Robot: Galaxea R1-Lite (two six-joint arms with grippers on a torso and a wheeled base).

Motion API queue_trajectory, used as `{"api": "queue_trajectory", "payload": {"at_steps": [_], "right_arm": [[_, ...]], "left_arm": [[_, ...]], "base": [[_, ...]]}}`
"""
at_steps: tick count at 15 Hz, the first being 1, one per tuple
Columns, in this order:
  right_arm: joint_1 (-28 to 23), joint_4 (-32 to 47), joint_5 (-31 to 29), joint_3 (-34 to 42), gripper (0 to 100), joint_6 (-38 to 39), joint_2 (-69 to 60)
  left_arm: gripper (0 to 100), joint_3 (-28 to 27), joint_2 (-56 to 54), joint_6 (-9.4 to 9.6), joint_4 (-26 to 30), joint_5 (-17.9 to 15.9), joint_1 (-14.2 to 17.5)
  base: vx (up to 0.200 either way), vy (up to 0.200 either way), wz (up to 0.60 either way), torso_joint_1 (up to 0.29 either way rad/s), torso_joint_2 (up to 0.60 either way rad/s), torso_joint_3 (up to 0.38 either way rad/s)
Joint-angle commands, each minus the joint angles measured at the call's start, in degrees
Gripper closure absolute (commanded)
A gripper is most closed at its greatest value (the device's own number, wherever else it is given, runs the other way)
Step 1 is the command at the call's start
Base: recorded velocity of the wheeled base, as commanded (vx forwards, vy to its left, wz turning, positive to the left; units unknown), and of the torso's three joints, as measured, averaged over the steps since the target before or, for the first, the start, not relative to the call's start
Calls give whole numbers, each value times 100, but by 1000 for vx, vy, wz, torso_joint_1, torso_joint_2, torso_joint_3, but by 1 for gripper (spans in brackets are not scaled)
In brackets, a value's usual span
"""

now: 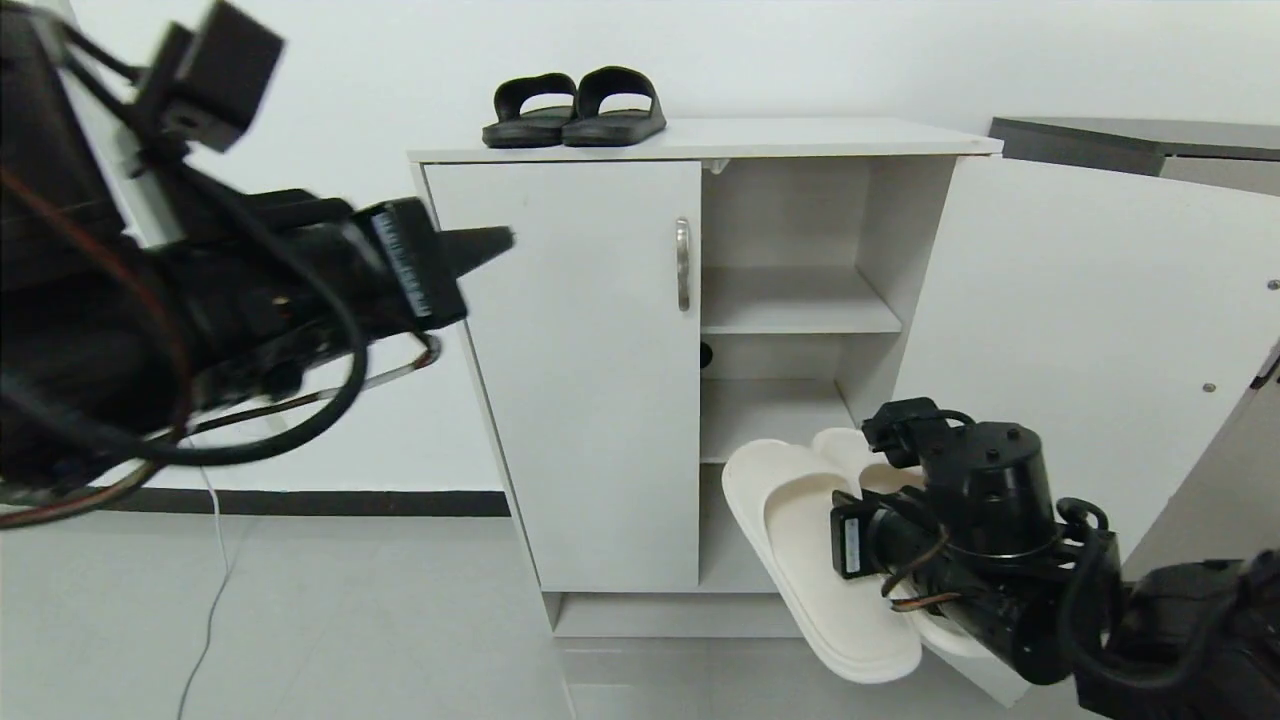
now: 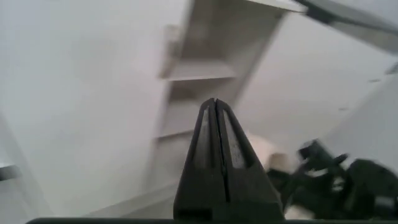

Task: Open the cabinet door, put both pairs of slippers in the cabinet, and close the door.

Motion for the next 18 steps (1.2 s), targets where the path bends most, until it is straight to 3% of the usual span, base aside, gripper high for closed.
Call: {"api": "queue_trajectory", "payload": {"at_steps": [1, 3, 5, 6, 7, 9, 11, 14, 16, 18], "right_arm": [[-128, -9, -236, -364, 100, 98, 669], [-189, -53, -368, -390, 100, 106, 757], [-207, -308, -535, -408, 100, 98, 933], [-207, -378, -579, -416, 100, 98, 977], [-216, -537, -676, -425, 100, 80, 1083], [-216, -625, -702, -416, 100, 63, 1153], [-216, -625, -702, -425, 100, 63, 1153], [-207, -633, -702, -416, 100, 63, 1162], [-207, -633, -702, -408, 100, 63, 1162], [-207, -642, -702, -408, 100, 63, 1162]], "left_arm": [[100, 1359, -1779, 816, 188, 1449, 120], [100, 1896, -2377, 965, 196, 2091, 181], [100, 2660, -3063, 1053, 267, 2249, 1087], [100, 2827, -3203, 1053, 267, 2258, 1289], [100, 3223, -3616, 1062, 319, 2258, 1957], [100, 3689, -4056, 1150, 381, 2240, 2695], [100, 4137, -4539, 1220, 390, 2240, 2915], [100, 4963, -5277, 1238, 398, 2240, 3495], [100, 5191, -5699, 1273, 478, 2231, 3591], [100, 5367, -6139, 1334, 899, 2152, 3591]], "base": [[0, 0, 0, 0, 0, 0], [0, 0, 0, 0, 0, 0], [0, 0, 0, 0, 0, 0], [0, 0, 0, 0, 0, 0], [0, 0, 0, 0, 0, 0], [0, 0, 0, 0, 0, 0], [0, 0, 0, 0, 0, 0], [0, 0, 0, 0, 0, 0], [0, 0, 0, 0, 0, 0], [0, 0, 0, 0, 0, 0]]}}
